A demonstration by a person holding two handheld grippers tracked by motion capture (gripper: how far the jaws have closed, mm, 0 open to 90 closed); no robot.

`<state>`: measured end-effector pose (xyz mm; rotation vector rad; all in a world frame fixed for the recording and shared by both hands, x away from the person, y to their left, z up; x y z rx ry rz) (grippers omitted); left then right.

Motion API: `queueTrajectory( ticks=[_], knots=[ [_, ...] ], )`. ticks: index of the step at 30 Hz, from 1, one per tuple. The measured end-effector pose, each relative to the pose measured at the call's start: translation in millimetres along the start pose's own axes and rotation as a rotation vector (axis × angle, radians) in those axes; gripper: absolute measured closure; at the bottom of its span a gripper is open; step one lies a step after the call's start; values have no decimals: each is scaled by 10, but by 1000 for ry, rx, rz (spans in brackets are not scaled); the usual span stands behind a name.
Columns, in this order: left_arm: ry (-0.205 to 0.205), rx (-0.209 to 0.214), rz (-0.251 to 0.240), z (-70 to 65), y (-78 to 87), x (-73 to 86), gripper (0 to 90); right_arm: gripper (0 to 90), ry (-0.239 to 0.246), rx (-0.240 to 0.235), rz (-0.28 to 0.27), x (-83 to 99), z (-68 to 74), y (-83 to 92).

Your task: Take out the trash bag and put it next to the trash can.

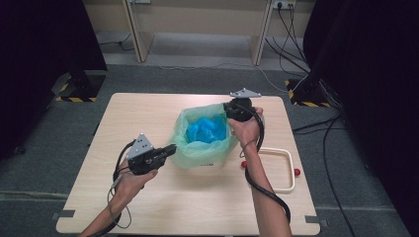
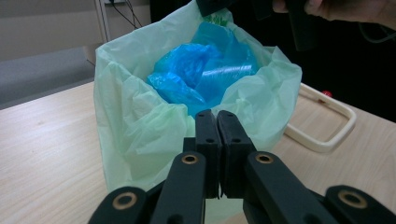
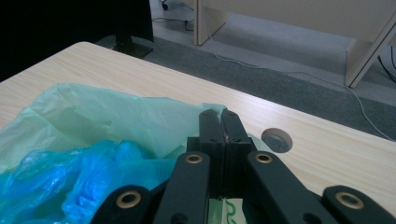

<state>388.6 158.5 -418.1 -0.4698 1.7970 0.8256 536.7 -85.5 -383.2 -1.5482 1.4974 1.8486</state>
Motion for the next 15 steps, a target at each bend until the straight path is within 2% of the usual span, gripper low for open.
queueTrajectory(
  ticks=[5,10,12,15],
  knots=[
    [22,25,-21,-24,74,-80,881,898,9,-9,-22,-115,45,39],
    [21,29,-46,-35,153,-170,882,898,27,-15,-48,-258,108,95],
    [39,43,-55,-31,194,-206,883,897,35,-17,-55,-314,131,115],
    [28,29,-40,-28,224,-207,881,897,43,-12,-63,-381,155,141]
  ],
)
Point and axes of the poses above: each handheld gripper's, and its own axes: y roughly backward along the jaws, x roughly out of its underside, z roughly to its left, the point moved 5 cm from there along -y, roughly forward along the jaws, and after that the axes turned 8 degrees about y, right-handed, at the moved point
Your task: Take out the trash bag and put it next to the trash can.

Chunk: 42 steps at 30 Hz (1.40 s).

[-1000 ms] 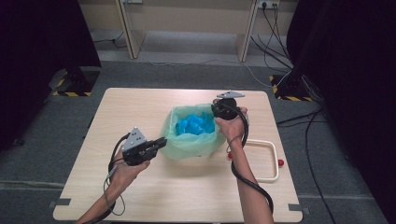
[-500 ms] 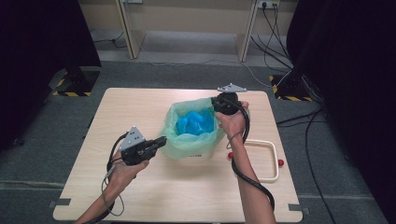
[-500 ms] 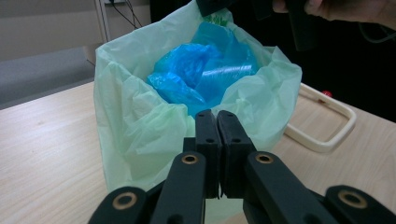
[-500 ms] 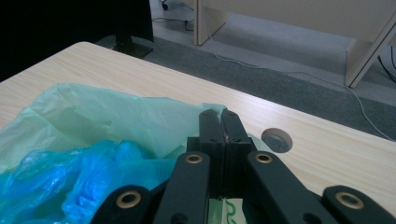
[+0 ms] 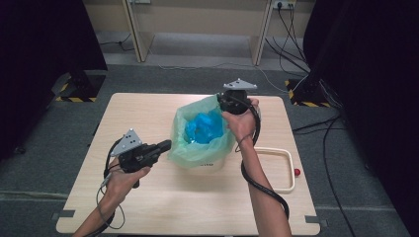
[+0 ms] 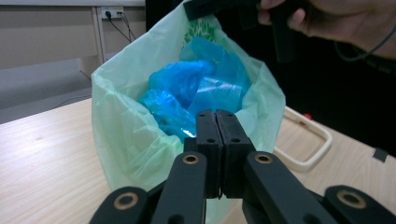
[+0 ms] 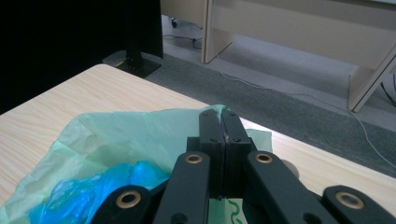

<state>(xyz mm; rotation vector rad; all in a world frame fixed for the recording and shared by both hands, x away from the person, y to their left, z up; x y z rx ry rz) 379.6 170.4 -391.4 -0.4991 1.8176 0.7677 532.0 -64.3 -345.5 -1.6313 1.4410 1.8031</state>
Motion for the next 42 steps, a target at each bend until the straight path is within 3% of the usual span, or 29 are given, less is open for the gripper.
queueTrajectory(
  ticks=[5,11,16,19,22,24,33,42],
  knots=[
    [-1,-54,57,93,-82,178,776,898,1,7,15,16,-4,-16],
    [-2,-87,118,96,-193,315,431,898,-15,6,17,54,-46,-13],
    [-19,-91,179,38,-288,423,299,898,-15,6,17,60,-57,0],
    [-71,-94,201,29,-352,468,506,898,-14,3,18,63,-45,-5],
    [-77,-82,197,48,-387,491,807,898,-12,0,19,61,-33,-14],
    [-63,-86,188,76,-378,484,893,898,-14,-1,17,52,-26,-16],
    [-59,-44,103,39,-169,194,899,898,-21,-6,2,-5,-4,-5],
    [-9,-13,39,87,8,-5,899,898,-19,-18,-27,-139,49,41]
  ],
)
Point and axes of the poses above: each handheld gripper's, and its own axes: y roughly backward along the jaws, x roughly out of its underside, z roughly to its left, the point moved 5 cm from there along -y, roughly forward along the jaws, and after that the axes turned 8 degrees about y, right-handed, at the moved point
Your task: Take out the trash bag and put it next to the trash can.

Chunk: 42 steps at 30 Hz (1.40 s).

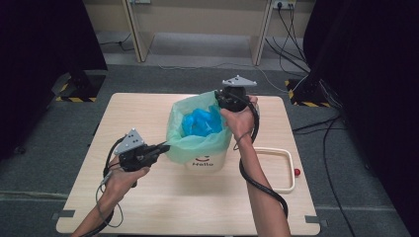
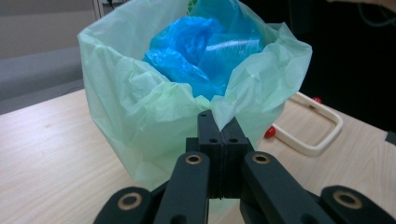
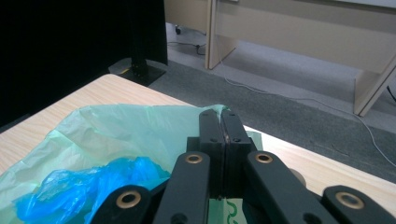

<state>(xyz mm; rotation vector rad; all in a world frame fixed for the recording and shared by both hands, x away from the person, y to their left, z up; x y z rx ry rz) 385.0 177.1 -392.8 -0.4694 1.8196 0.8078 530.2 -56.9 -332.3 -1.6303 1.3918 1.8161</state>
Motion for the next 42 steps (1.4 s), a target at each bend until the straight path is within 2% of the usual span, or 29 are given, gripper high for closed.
queueTrajectory(
  ticks=[5,9,16,27,34,42],
  knots=[
    [3,-9,-39,46,120,-111,899,898,3,-6,-16,-91,39,11],
    [21,-18,-62,126,202,-165,899,897,6,-9,-23,-171,90,8],
    [37,-19,-86,206,329,-239,898,896,28,-25,-41,-364,226,-19],
    [57,-14,-72,305,474,-258,898,896,59,-48,-53,-584,439,-109],
    [51,-39,-62,396,665,-254,899,896,57,-67,-62,-686,546,-167],
    [60,-70,-59,553,867,-244,898,896,71,-99,-58,-750,776,-294]
  ],
)
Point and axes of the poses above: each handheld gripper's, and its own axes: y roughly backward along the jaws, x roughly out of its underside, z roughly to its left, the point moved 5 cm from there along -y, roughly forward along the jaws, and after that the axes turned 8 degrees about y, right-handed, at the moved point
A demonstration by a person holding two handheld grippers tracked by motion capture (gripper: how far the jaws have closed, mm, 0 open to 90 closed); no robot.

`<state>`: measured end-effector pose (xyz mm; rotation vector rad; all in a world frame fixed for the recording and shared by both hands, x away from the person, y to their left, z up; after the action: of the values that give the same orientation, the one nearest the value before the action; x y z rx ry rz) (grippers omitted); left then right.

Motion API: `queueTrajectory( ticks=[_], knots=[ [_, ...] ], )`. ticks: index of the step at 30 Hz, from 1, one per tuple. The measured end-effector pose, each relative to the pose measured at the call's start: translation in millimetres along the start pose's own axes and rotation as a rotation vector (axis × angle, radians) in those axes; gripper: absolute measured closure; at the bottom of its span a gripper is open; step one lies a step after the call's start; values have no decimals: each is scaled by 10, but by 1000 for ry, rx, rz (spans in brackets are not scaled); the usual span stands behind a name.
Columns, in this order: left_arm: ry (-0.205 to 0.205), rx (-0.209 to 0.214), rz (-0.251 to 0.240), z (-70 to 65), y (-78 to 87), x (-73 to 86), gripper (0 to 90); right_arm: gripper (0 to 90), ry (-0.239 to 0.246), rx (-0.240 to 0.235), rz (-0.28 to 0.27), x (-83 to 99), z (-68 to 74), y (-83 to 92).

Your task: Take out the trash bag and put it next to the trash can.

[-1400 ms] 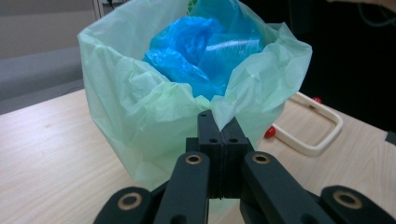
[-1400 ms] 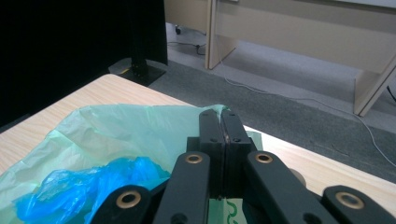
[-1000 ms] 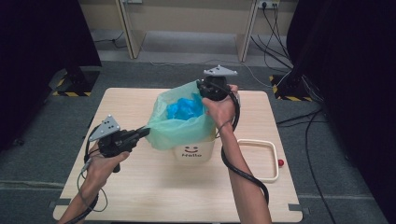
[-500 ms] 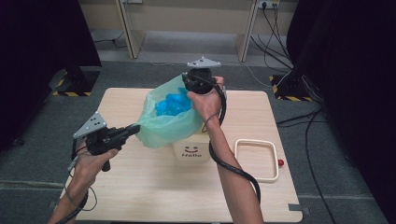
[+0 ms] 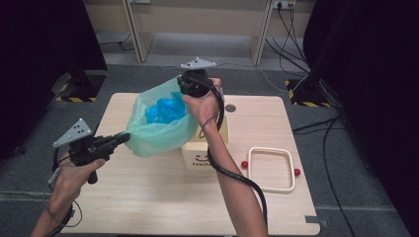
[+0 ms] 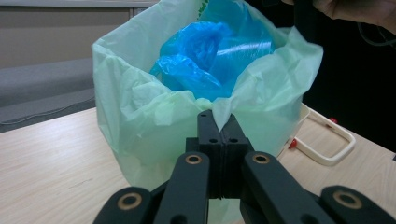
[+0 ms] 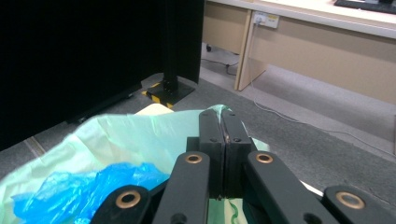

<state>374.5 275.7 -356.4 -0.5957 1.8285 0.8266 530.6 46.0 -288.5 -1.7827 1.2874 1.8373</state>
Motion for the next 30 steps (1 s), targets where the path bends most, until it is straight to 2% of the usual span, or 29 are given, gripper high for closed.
queueTrajectory(
  ticks=[5,9,21,24,30],
  knots=[
    [32,-15,-17,115,73,54,898,895,11,-19,12,3,135,-142],
    [47,-25,-7,176,94,137,898,894,10,-35,27,23,242,-268],
    [57,-70,12,301,225,295,898,886,35,-68,73,118,508,-576],
    [55,-82,24,324,241,341,898,886,45,-74,86,168,563,-629],
    [64,-85,71,342,177,491,898,884,34,-84,127,335,629,-754]
  ],
)
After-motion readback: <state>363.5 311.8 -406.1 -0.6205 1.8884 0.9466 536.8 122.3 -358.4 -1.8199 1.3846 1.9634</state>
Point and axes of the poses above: each handheld gripper's, and its own axes: y roughly backward along the jaws, x roughly out of its underside, z roughly to its left, the point moved 5 cm from there along -y, roughly forward along the jaws, and after that the axes turned 8 degrees about y, right-handed, at the moved point
